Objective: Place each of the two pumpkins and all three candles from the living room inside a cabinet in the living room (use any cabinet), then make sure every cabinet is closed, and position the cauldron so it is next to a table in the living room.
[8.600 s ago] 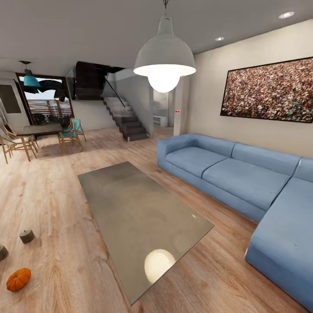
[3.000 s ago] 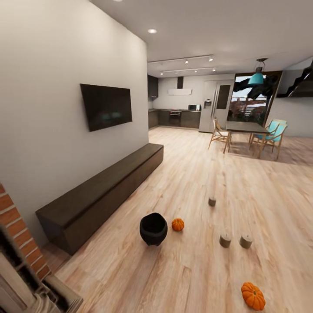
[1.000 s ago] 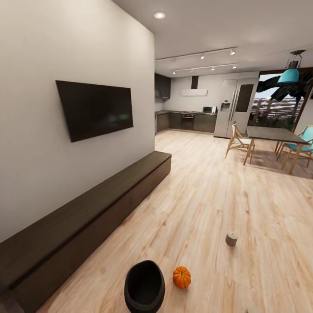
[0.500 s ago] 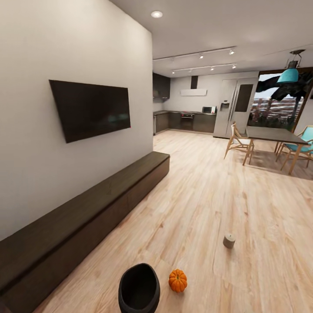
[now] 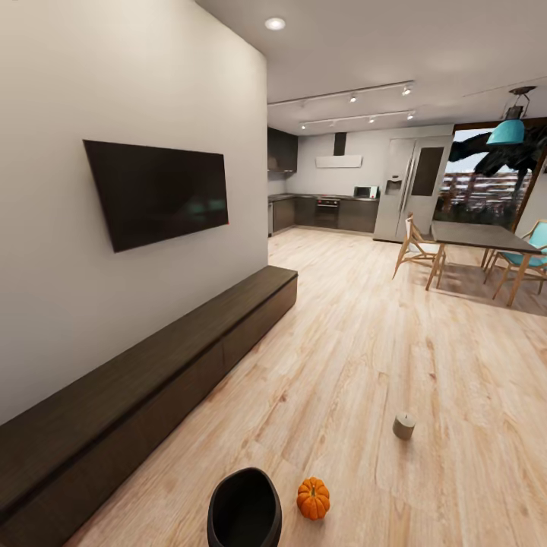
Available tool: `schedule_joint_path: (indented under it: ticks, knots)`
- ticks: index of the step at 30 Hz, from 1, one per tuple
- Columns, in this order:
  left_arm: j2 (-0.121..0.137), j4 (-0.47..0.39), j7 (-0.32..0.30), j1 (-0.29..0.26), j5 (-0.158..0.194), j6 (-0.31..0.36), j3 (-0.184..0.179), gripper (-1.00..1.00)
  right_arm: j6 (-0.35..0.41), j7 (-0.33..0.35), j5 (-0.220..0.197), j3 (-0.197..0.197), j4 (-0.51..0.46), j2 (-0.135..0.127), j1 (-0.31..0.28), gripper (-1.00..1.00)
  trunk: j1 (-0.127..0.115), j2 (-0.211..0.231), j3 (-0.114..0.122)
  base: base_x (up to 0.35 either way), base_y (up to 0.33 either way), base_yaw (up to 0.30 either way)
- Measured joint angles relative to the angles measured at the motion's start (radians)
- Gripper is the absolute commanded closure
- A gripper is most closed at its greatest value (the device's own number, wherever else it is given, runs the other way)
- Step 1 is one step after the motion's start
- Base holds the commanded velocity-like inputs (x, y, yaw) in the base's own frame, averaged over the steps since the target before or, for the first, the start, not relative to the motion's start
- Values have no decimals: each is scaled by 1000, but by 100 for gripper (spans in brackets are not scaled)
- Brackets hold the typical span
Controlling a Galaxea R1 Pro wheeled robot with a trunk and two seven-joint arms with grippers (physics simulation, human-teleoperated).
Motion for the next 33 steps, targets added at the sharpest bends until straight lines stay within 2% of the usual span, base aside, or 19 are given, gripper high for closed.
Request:
schedule_joint_path:
  ticks: [8, 10, 19, 33]
  knots:
    - [0, 0, -1, 0, -2, 0, 3, -100, 1, 1, 2, 1, 0, 0, 0, -100, -31, 56, 25, 0, 0, 0]
    - [8, -2, -6, 10, -1, -12, 4, -100, -2, 4, 3, 2, 0, 5, -1, -100, -31, 56, 25, 0, 0, 0]
    - [7, -3, -6, 12, -1, -15, 2, -100, -2, 5, 4, 2, 0, 5, -2, -100, -31, 56, 25, 0, 0, 0]
    - [6, -2, -6, 12, -1, -12, 2, -100, -2, 4, 3, 2, 0, 5, -2, -100, -84, 154, 69, 0, 0, 0]
